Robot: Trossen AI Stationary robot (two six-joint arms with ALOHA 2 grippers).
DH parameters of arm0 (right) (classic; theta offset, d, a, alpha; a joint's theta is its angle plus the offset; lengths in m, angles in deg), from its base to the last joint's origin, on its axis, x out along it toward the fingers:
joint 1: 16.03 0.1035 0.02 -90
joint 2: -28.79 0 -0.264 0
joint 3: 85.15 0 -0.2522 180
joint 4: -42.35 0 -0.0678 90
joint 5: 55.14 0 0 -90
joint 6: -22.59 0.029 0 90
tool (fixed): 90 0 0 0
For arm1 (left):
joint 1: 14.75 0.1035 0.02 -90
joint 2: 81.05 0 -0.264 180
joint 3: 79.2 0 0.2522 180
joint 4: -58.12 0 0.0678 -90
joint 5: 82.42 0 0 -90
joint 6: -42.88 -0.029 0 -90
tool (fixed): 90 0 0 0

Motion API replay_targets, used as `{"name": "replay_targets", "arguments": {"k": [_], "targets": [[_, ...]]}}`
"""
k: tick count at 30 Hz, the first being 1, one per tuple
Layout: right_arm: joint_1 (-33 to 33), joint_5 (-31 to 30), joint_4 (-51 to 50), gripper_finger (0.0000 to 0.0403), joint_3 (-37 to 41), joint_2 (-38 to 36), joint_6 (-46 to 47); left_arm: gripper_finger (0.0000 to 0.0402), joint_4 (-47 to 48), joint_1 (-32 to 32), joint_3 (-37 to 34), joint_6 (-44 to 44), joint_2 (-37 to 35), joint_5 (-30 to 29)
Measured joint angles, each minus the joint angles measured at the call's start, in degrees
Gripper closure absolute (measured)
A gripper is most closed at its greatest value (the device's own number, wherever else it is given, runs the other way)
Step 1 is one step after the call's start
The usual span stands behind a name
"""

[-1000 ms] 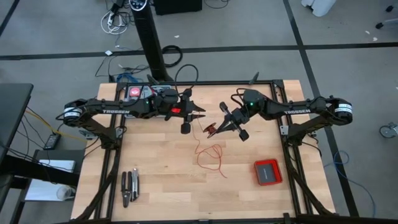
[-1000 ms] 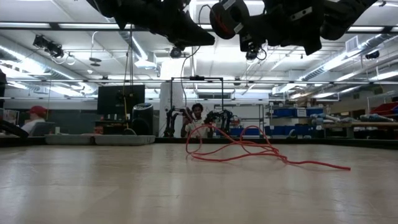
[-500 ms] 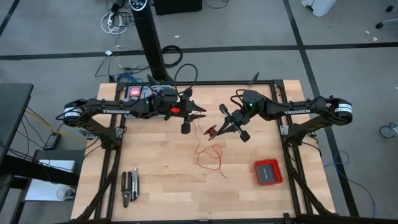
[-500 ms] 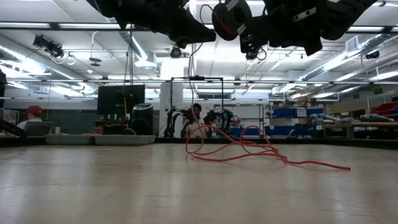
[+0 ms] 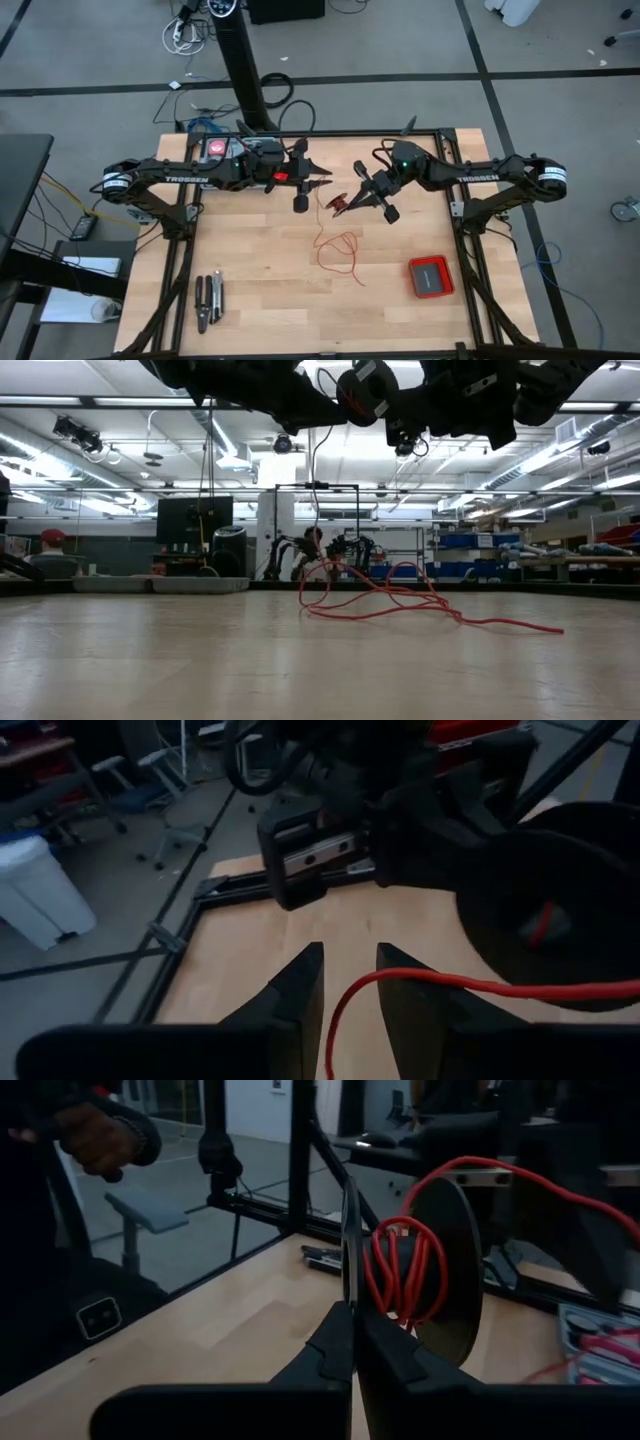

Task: Coil cords
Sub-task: Coil the red wire onto the spool

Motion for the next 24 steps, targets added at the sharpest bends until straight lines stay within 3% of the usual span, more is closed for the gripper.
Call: {"name": "replay_targets", "arguments": {"k": [7,24], "targets": [[-0.8,0.2,-2.1,0.0399,0.0,0.0,-0.4,0.0303,0.4,0.0,0.0,-4.2,-0.1,-1.4],[-0.9,0.0,-3.6,0.0399,0.0,0.0,-1.4,0.0304,9.2,0.0,0.0,-4.1,-0.2,-3.7]]}}
